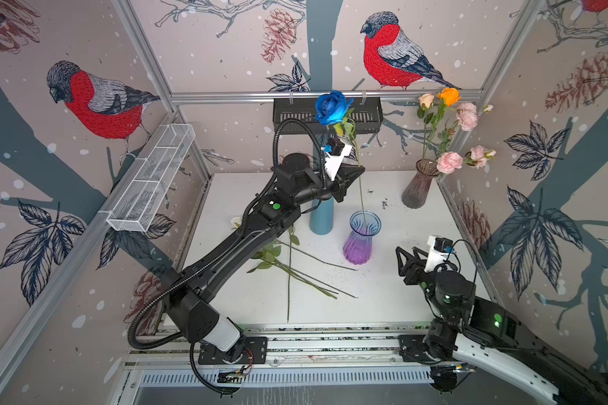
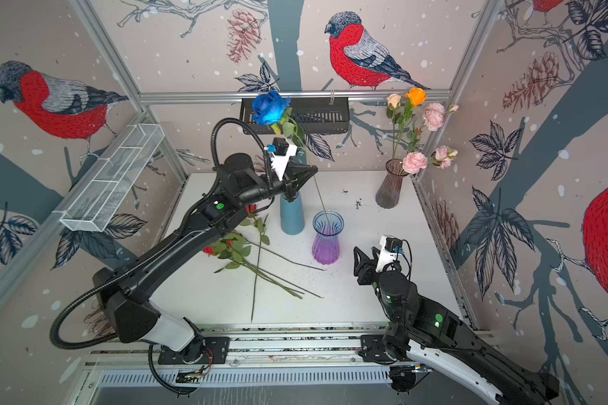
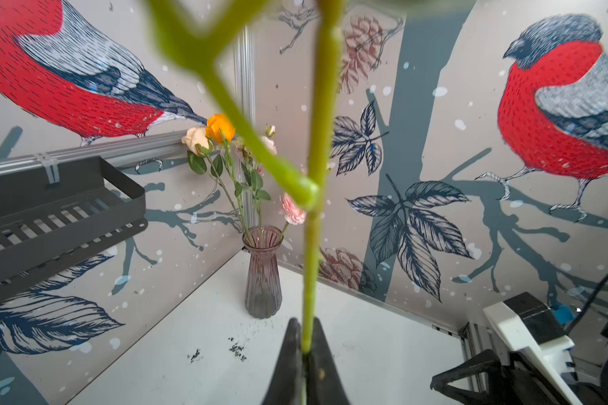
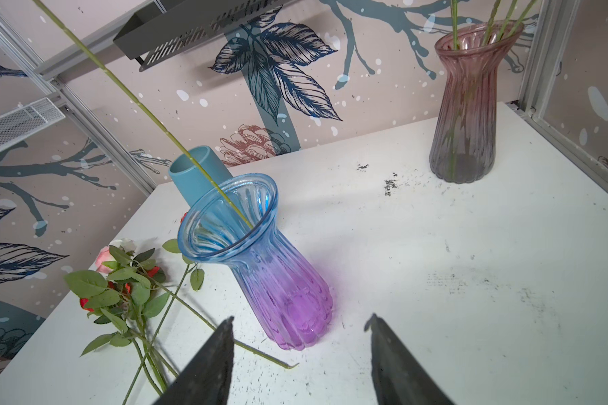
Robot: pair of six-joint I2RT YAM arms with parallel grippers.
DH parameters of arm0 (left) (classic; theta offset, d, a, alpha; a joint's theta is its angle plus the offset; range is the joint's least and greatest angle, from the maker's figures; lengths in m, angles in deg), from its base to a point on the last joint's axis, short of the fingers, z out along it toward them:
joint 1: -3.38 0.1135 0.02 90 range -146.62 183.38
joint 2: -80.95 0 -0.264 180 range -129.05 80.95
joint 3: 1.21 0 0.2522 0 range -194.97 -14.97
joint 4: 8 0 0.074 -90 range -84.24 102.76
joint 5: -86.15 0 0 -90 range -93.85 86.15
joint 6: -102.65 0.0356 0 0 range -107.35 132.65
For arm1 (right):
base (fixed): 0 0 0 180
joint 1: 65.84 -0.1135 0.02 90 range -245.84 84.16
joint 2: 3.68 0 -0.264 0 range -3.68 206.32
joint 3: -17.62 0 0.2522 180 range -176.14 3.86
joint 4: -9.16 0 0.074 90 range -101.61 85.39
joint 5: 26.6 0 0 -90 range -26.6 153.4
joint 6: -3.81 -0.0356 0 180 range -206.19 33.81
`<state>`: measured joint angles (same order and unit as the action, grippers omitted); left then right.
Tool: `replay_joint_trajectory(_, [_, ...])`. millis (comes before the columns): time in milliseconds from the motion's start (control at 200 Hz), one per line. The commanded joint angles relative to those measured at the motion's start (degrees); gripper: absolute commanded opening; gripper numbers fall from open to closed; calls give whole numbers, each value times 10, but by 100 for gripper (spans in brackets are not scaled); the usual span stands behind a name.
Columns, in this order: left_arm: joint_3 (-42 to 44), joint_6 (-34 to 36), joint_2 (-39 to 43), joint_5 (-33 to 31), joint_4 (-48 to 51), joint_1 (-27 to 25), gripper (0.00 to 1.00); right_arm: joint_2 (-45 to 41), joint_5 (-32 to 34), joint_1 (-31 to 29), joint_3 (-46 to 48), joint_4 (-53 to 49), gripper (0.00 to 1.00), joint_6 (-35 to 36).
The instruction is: Arrange the flowers into the vase
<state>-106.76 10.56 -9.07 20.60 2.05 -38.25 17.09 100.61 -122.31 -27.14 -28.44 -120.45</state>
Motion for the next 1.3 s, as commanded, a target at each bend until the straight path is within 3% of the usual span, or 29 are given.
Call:
replay_joint_trajectory(0, [-29,48,-28,-42,69,-15,0,-1,-6,0,12,18,62,1])
replay_joint_trajectory(235, [-47,39,-80,-36,123,-25,0,-13,8,-3,16,26,62,12])
replay_joint_trajectory(250, [-49,38,-83,-34,128,-25,8,-14,9,-3,17,26,62,10])
replay_joint_trajectory(300, [-62,42,-92,-25,159,-25,51,-11,16,-3,20,24,62,6])
replay_joint_trajectory(325, [-70,45,-95,-23,178,-25,61,-8,19,-3,20,22,62,3])
replay_joint_trajectory(375, [-70,48,-91,-27,206,-24,67,2,20,-3,18,19,62,0])
replay_joint_trajectory(515, [13,41,-16,-37,204,-15,70,22,19,-3,12,17,63,2])
replay_joint_trajectory(731, [190,3,167,-42,148,32,70,24,2,-3,9,23,63,11])
replay_joint_trajectory(936, [343,-5,322,-117,72,102,69,44,-112,-23,0,96,55,35])
replay_joint_trajectory(1021, [382,1,362,-158,51,106,70,109,-129,-71,0,143,54,32])
replay_joint_trajectory(1151, [398,3,407,-187,34,116,70,271,-100,-170,-39,200,59,50])
replay_joint_trajectory(1291, [431,-17,447,-201,-2,143,70,459,-168,-153,-127,203,61,24])
